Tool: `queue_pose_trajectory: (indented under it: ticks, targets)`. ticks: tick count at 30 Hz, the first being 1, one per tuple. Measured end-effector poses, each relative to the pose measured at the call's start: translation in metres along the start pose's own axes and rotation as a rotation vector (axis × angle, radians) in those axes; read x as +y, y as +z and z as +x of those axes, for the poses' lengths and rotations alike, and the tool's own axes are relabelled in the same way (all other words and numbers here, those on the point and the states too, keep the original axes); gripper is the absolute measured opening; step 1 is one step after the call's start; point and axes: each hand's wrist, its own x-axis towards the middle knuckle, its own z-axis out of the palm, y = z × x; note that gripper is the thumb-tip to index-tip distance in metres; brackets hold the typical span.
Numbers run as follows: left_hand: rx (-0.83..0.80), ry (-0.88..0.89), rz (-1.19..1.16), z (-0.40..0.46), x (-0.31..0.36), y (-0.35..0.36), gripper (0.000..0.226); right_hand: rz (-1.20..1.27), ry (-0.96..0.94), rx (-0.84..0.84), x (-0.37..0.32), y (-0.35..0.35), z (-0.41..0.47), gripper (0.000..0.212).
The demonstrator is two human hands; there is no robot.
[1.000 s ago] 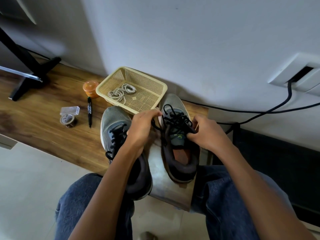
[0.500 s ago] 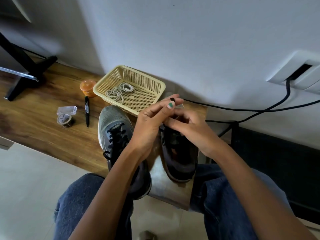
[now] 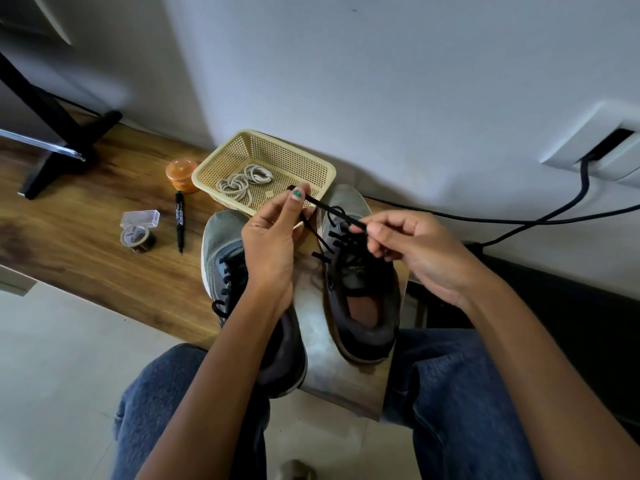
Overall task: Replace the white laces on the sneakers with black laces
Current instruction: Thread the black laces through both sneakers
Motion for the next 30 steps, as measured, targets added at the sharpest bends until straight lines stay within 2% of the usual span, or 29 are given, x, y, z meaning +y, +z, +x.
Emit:
queue_pose_trajectory:
  ticks: [4,6,8,10,11,13,15,17,21,23,25,27,28,30]
  targets:
    - [0.068,0.044,0.122,0.001,-0.002,-0.002,0.008,-0.055,-0.066,0.279,0.004,-0.009,0.003,0.026]
    - [0.09,0.101,0.254,0.0,-0.005,-0.002,0.011,-0.025,-0.121,0.409,0.003,-0.008,0.004,0.022]
    - [0.149,0.242,0.474,-0.004,-0.009,-0.001,0.011,0.028,-0.161,0.493,0.0,-0.007,0.003,0.012]
    - [0.177,0.474,0.783,-0.008,-0.011,0.001,0.012,0.011,-0.179,0.503,-0.002,-0.006,0.001,0.008]
    - [0.122,0.578,0.89,-0.01,-0.012,0.002,0.02,-0.024,-0.176,0.478,-0.003,-0.004,0.0,0.009]
    - [-0.099,0.74,1.006,-0.011,-0.015,0.007,0.033,-0.098,-0.167,0.402,-0.004,0.0,-0.001,0.009]
    - [-0.251,0.861,1.064,-0.014,-0.023,0.011,0.033,-0.137,-0.161,0.357,-0.003,0.003,-0.001,0.01]
    - [-0.266,0.853,1.053,-0.015,-0.029,0.011,0.029,-0.142,-0.139,0.337,-0.002,0.004,-0.001,0.011]
    - [-0.21,0.777,0.994,-0.015,-0.027,0.011,0.018,-0.091,-0.077,0.248,-0.002,-0.002,-0.002,0.007]
    - [-0.163,0.733,1.024,-0.014,-0.026,0.011,0.012,-0.108,-0.048,0.239,-0.001,-0.008,-0.004,0.011]
    - [-0.129,0.682,1.101,-0.014,-0.025,0.008,0.008,-0.251,-0.029,0.286,0.001,-0.015,-0.006,0.013]
    - [-0.131,0.661,1.187,-0.015,-0.027,0.006,0.007,-0.431,0.058,0.233,0.006,-0.018,-0.007,0.021]
    - [-0.138,0.663,1.225,-0.015,-0.029,0.005,0.007,-0.483,0.126,0.189,0.009,-0.018,-0.007,0.024]
    - [-0.161,0.676,1.288,-0.016,-0.034,0.004,0.008,-0.477,0.218,0.172,0.015,-0.018,-0.006,0.018]
